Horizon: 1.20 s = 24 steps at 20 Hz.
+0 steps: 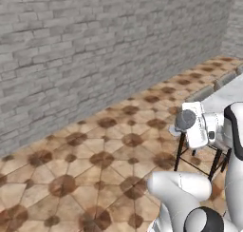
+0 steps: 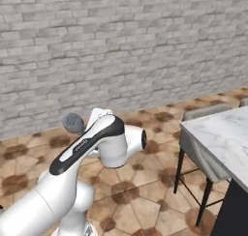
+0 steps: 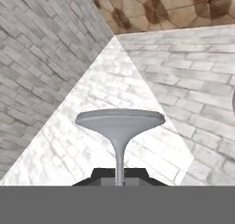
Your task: Retrieve the wine glasses from the counter and place one next to each plate.
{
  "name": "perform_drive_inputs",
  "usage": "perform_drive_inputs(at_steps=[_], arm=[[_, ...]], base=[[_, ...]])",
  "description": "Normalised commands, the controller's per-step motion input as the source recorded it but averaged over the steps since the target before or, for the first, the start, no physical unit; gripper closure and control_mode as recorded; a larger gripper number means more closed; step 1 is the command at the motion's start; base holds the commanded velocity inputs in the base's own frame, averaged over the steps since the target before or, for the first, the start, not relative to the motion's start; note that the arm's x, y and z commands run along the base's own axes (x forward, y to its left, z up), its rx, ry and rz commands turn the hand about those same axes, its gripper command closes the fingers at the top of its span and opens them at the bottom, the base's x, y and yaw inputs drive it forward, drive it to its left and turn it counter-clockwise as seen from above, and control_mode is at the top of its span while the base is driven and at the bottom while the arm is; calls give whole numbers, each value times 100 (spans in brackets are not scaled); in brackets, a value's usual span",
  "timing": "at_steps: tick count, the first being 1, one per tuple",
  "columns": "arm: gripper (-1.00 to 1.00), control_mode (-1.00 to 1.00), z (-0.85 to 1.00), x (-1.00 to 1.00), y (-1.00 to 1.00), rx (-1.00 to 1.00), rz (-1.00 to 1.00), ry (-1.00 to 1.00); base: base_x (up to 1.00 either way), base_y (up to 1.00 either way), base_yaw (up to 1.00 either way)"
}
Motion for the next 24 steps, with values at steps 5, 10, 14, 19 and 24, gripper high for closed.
perform_drive_inputs(at_steps=[5,10,14,19,24], arm=[[100,100,0,0,0,0,0,0],[100,100,0,0,0,0,0,0],[100,100,0,0,0,0,0,0],[100,100,0,0,0,0,0,0],[100,100,0,0,0,0,0,0]], base=[[100,99,-25],[100,83,-35],[100,69,-51],[85,51,-68],[74,52,-77]])
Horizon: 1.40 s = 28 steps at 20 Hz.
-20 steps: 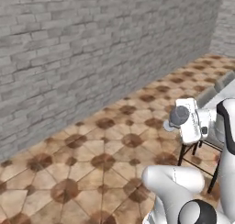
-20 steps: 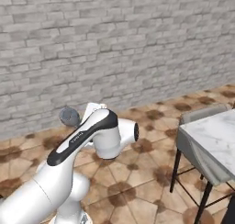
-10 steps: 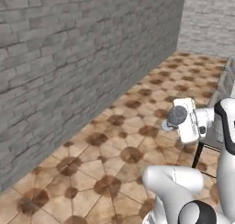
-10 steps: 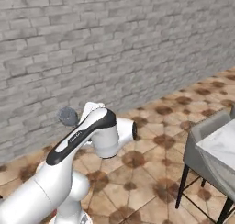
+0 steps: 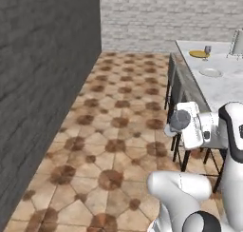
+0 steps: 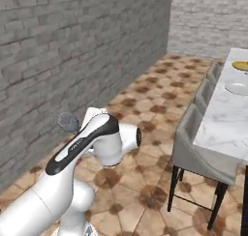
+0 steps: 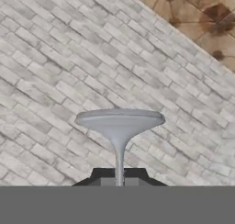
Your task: Retrieve the wine glasses from the counter and place one next to each plate.
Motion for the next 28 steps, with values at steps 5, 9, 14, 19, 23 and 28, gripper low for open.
perform_drive_inputs(at_steps=[5,9,14,19,23,28], arm=[[100,100,0,0,0,0,0,0],[100,100,0,0,0,0,0,0],[100,100,0,0,0,0,0,0],[100,100,0,0,0,0,0,0],[100,100,0,0,0,0,0,0],[100,100,0,0,0,0,0,0]], base=[[75,45,-79],[71,53,-77],[55,66,-72],[40,84,-65],[24,97,-60],[10,100,-55]])
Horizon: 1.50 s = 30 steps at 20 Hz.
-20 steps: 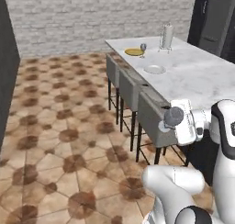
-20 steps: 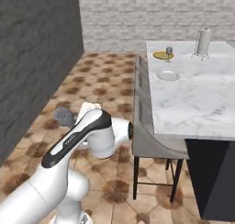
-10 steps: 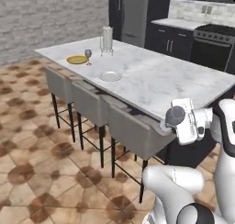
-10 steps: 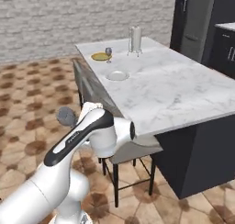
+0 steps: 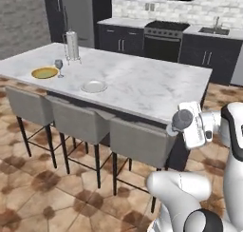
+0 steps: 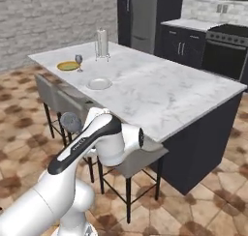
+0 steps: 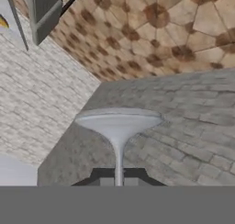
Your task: Retrieve the wine glasses from the counter and place one next to each plate.
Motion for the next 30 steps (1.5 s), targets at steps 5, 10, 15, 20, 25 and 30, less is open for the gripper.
perform_drive_inputs(at_steps=[5,10,15,20,25,30], arm=[[100,100,0,0,0,0,0,0],[100,100,0,0,0,0,0,0],[100,100,0,0,0,0,0,0],[100,100,0,0,0,0,0,0],[100,100,0,0,0,0,0,0],[100,100,0,0,0,0,0,0]], base=[[0,100,-46],[0,100,-35],[0,100,-41],[12,100,-45],[19,100,-40],[0,100,-31]])
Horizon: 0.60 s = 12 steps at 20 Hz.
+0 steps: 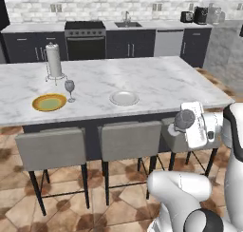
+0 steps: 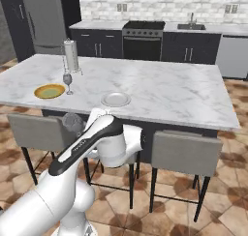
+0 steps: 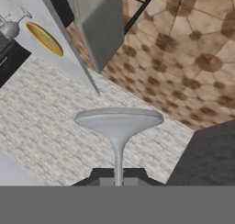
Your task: Retrieve the wine glasses from the counter and place one next to each plate.
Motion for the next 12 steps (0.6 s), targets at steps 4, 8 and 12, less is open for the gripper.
perform_drive_inputs(at_steps=[4,8,12], arm=[[100,100,0,0,0,0,0,0],[100,100,0,0,0,0,0,0],[100,100,0,0,0,0,0,0]], base=[[35,30,-1],[74,-52,15],[90,-60,17]])
